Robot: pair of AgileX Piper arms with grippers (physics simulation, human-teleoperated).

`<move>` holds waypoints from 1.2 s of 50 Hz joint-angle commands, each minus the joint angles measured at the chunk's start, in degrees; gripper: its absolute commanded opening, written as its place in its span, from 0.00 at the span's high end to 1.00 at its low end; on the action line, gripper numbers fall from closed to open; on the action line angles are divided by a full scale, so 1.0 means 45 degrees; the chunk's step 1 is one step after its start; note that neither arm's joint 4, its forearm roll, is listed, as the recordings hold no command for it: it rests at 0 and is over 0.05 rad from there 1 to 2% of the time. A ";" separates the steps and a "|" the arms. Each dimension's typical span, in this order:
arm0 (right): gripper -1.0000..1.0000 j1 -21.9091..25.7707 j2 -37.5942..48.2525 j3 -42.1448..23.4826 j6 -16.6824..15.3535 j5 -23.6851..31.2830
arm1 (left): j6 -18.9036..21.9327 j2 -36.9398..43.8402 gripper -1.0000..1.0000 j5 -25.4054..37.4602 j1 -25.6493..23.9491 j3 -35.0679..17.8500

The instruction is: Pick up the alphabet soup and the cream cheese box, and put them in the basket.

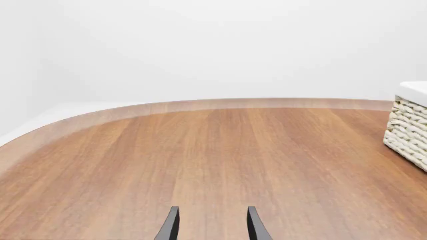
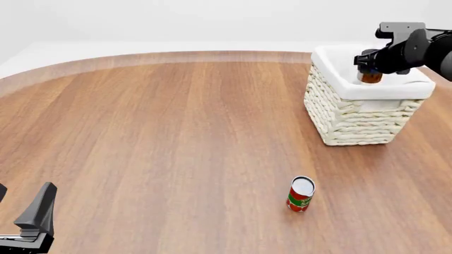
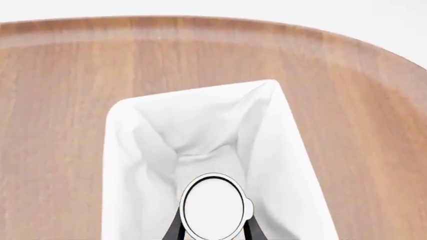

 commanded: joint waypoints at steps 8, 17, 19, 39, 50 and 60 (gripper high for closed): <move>1.00 0.0039 0.0214 -0.0430 0.0469 0.0442 | 0.0006 -0.0011 0.00 0.0002 -0.0001 0.0000; 1.00 0.0049 0.0344 -0.0566 0.0520 0.0637 | -0.0002 -0.0008 0.00 0.0011 0.0002 -0.0001; 1.00 0.0062 0.0361 -0.0581 0.0547 0.0666 | 0.0001 -0.0012 0.00 0.0014 0.0000 -0.0002; 0.00 -0.0187 0.0351 -0.0628 0.0568 0.0551 | 0.0002 -0.0014 0.00 0.0017 0.0002 -0.0002; 0.00 -0.0107 0.0214 -0.0456 0.0688 0.0366 | 0.0003 -0.0004 0.00 0.0003 0.0002 0.0000; 0.00 -0.0120 0.0121 -0.0359 0.0684 0.0221 | 0.0002 0.0003 0.00 -0.0005 0.0001 0.0004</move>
